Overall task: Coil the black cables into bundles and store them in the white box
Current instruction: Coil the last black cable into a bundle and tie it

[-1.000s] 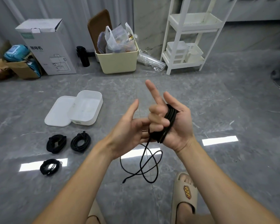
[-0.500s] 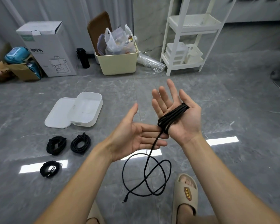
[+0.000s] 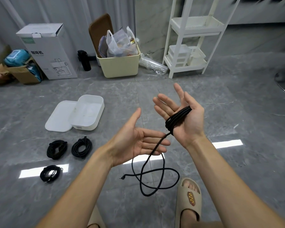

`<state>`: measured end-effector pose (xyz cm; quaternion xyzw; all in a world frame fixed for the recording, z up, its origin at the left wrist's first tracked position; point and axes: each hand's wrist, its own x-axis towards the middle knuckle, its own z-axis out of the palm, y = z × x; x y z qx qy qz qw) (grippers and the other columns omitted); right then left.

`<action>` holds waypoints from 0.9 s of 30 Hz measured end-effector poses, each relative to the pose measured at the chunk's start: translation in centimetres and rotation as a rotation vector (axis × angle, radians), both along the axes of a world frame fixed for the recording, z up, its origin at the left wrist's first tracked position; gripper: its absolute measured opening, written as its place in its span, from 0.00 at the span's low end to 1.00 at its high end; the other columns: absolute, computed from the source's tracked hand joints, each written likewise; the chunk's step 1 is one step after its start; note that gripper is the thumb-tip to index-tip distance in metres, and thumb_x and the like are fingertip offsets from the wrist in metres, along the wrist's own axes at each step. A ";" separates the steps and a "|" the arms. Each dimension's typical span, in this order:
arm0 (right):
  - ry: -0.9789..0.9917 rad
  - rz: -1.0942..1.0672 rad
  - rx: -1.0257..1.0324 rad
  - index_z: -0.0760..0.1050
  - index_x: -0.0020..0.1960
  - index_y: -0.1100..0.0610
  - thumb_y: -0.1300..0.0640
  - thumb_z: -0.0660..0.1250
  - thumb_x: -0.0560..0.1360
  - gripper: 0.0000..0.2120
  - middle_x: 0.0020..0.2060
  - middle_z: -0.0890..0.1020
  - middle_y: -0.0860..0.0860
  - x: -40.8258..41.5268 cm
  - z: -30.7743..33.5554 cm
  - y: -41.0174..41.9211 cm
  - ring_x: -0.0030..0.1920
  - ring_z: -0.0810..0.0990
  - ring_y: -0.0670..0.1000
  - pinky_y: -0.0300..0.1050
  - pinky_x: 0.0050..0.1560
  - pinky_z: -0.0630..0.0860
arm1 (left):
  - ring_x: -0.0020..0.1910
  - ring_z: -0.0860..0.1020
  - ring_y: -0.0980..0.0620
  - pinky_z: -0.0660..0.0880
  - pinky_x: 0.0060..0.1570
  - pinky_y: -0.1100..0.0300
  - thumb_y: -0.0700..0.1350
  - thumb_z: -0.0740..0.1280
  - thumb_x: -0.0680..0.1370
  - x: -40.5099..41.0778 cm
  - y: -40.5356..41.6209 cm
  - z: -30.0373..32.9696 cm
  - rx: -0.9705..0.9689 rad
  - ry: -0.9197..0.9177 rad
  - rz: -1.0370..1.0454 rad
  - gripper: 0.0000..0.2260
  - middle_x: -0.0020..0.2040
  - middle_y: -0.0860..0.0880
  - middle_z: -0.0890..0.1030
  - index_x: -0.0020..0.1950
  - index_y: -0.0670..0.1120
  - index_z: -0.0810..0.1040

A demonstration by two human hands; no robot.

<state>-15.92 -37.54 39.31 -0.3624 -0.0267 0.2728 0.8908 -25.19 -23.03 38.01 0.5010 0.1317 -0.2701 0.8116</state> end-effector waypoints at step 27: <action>-0.273 1.281 -0.790 0.79 0.42 0.60 0.22 0.52 0.73 0.41 0.20 0.58 0.49 -2.1 0.2 0.2 0.21 0.53 0.49 0.41 0.25 0.58 | 0.43 0.73 0.56 0.64 0.51 0.57 0.49 0.71 0.77 0.4 1.7 -0.9 1.531 -0.814 0.225 0.04 0.37 0.58 0.77 0.49 0.50 0.83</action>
